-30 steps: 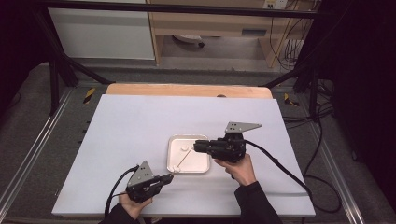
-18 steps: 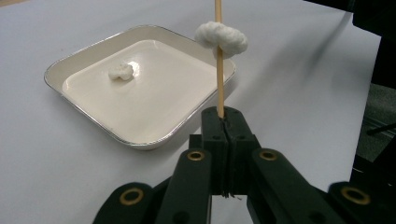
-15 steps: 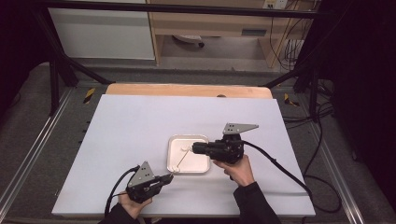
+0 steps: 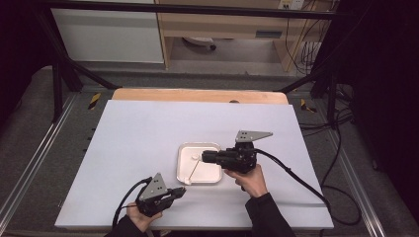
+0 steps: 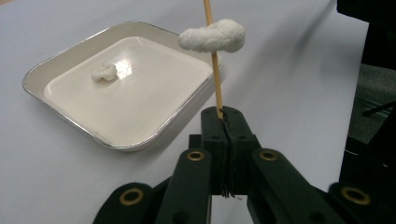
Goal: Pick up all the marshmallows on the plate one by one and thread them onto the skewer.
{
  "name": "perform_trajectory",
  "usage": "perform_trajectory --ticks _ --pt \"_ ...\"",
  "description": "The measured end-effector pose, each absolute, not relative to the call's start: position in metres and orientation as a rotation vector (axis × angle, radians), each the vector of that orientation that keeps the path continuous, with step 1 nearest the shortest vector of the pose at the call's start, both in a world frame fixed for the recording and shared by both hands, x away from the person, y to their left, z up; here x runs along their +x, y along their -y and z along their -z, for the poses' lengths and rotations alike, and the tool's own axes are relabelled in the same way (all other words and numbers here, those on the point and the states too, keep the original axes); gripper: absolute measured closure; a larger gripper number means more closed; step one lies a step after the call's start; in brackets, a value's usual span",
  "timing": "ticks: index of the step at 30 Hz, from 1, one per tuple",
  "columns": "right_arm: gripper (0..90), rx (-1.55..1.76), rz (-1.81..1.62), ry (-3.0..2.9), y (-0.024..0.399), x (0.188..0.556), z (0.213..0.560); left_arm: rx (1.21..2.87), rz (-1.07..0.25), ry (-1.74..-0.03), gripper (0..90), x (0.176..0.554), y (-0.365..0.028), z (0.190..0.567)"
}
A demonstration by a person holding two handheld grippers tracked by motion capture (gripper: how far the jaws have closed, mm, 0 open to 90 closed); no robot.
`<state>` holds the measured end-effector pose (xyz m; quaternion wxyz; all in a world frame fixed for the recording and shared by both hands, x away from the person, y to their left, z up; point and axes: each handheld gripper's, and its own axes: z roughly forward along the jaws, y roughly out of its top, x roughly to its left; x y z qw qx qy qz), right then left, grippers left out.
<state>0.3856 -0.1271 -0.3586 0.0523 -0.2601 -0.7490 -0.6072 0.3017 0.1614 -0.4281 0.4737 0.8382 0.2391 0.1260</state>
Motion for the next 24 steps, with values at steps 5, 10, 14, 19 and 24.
perform_trajectory --ticks 5,10,14,19,24 --pt "85.4 -0.768 1.849 2.254 0.1264 0.384 0.3588 2.047 -0.31 -0.596 88.9 0.3015 -0.162 0.427" --pt "86.7 -0.751 1.853 2.258 0.1246 0.3828 0.3612 2.066 -0.325 -0.603 88.9 0.3016 -0.1607 0.4277" --pt "87.6 -0.745 1.848 2.26 0.123 0.3826 0.363 2.086 -0.338 -0.606 89.0 0.3012 -0.1589 0.4274" --pt "88.5 -0.736 1.838 2.27 0.1227 0.3823 0.3638 2.091 -0.342 -0.606 88.9 0.301 -0.1581 0.4268" --pt "89.2 -0.727 1.824 2.274 0.1219 0.3809 0.3646 2.107 -0.351 -0.603 88.9 0.3008 -0.157 0.4271"
